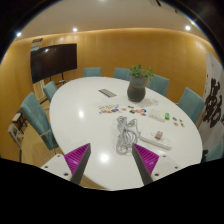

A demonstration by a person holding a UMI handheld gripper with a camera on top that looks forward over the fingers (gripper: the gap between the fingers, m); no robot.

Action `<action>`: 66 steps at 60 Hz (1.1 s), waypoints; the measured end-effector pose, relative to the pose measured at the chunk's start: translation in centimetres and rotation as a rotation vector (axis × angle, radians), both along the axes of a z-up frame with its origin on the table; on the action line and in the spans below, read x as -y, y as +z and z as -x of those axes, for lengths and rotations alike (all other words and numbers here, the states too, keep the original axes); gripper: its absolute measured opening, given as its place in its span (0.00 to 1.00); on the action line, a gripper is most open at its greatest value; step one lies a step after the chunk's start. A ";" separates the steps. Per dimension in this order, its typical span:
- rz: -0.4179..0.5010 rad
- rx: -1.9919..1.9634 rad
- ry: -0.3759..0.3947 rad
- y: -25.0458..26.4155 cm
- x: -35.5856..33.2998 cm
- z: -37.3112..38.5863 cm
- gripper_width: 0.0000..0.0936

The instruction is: Unplug charger

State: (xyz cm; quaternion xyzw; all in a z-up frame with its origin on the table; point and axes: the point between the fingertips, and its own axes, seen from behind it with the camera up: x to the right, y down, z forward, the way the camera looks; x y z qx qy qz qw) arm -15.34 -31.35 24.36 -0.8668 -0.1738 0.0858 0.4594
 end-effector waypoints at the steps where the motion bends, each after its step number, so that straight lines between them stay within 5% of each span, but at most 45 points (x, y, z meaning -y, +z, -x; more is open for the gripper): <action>1: 0.002 0.002 -0.004 -0.1 0.0 -0.1 0.93; 26: 0.103 0.092 -0.198 -11.2 -4.0 -6.2 0.93; 53: -0.070 0.069 -0.473 -18.2 -28.3 -19.0 0.92; 62: -0.058 0.068 -0.504 -21.0 -32.0 -20.2 0.77; 66: -0.076 0.030 -0.507 -21.7 -32.9 -19.8 0.56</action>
